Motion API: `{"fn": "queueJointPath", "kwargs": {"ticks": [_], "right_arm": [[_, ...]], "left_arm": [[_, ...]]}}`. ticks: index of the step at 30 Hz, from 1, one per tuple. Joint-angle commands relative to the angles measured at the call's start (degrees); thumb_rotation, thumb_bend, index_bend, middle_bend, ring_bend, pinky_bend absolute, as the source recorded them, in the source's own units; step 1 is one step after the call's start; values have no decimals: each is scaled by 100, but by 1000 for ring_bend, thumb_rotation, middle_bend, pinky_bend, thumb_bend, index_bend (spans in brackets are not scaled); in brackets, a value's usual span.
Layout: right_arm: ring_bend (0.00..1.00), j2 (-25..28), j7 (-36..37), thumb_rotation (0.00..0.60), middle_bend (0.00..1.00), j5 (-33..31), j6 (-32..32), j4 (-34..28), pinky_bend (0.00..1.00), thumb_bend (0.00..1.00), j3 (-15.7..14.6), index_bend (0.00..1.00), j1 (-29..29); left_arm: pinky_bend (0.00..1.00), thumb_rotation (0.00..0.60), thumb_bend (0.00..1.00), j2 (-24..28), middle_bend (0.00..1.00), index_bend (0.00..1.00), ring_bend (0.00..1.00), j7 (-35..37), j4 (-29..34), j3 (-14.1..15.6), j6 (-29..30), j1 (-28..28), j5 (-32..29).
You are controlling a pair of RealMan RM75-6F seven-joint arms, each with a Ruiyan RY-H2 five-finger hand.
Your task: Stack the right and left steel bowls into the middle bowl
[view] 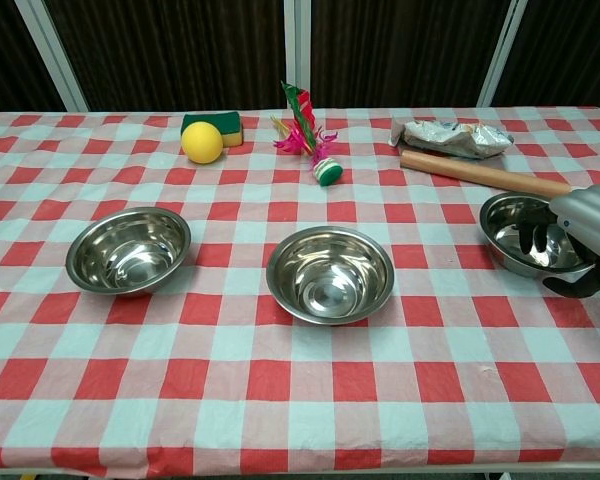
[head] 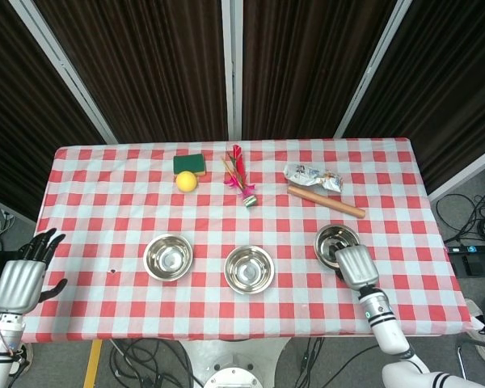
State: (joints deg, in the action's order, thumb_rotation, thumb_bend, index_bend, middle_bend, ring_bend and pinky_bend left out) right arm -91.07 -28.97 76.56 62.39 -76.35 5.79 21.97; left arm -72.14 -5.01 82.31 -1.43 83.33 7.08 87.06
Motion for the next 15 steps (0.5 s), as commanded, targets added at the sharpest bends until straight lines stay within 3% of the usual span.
{"fn": "queueJointPath", "kwargs": {"ticks": [1, 15], "right_arm": [[618, -78, -9, 600, 462, -31, -30, 83, 634, 247, 11, 490, 68], [611, -296, 20, 600, 496, -123, -59, 384, 634, 265, 40, 535, 270]], "left_arm": [[260, 600, 225, -1, 174, 163, 132, 16, -14, 1, -13, 10, 0], [260, 600, 225, -22, 174, 163, 132, 120, -115, 24, -78, 31, -22]]}}
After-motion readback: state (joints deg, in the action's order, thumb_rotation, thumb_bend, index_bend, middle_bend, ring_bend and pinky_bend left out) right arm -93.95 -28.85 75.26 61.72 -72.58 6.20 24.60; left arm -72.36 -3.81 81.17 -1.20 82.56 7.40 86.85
